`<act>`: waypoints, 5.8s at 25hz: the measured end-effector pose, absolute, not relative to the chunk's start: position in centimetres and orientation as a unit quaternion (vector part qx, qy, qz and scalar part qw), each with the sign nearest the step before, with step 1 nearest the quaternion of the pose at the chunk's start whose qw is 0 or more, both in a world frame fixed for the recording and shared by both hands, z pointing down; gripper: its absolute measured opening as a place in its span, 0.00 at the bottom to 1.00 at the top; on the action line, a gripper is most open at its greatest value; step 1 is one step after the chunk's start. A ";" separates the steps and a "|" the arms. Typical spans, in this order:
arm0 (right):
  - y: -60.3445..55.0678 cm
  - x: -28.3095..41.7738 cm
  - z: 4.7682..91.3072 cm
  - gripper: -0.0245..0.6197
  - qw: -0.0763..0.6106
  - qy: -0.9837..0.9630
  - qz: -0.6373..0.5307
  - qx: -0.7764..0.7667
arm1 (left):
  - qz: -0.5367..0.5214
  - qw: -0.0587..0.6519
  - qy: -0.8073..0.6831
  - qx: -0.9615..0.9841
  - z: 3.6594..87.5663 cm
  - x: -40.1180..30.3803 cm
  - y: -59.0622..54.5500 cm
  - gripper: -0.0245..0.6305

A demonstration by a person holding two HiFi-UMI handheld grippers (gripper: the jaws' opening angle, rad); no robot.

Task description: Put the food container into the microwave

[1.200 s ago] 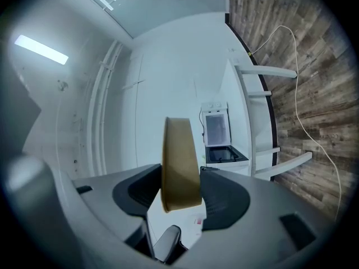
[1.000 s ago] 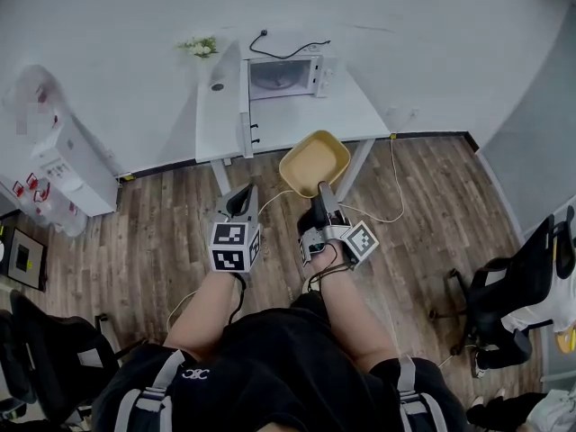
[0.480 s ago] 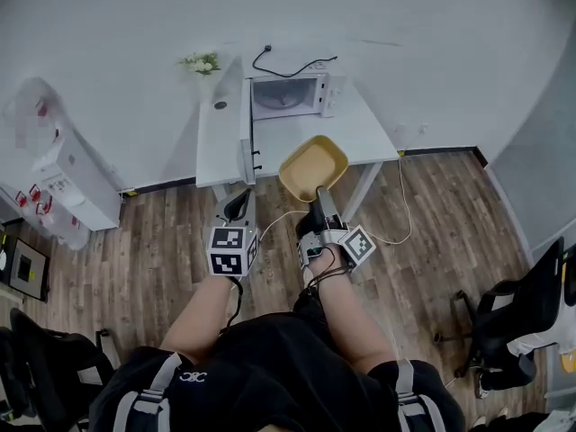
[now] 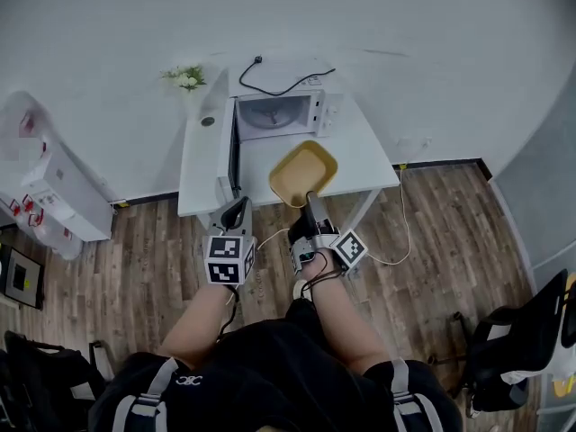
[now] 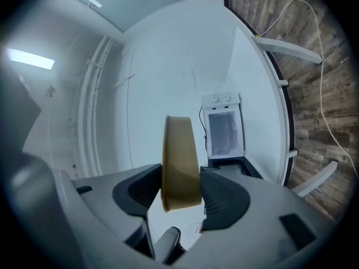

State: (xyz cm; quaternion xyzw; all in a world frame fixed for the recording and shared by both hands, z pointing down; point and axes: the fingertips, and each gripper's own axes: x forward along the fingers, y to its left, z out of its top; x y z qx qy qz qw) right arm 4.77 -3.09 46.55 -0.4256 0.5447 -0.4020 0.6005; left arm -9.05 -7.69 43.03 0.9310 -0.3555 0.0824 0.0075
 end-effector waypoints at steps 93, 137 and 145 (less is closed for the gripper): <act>-57.5 23.4 64.9 0.38 0.376 0.540 -0.568 -0.495 | 0.121 0.124 -0.455 0.873 52.1 10.2 -47.0 0.06; -33.5 27.9 46.3 0.03 0.044 0.738 -0.051 -0.672 | 0.079 0.074 -0.441 0.891 47.1 12.9 -35.7 0.06; -31.7 29.2 47.2 0.03 0.052 0.729 -0.064 -0.680 | 0.082 0.070 -0.436 0.893 47.1 14.4 -34.6 0.06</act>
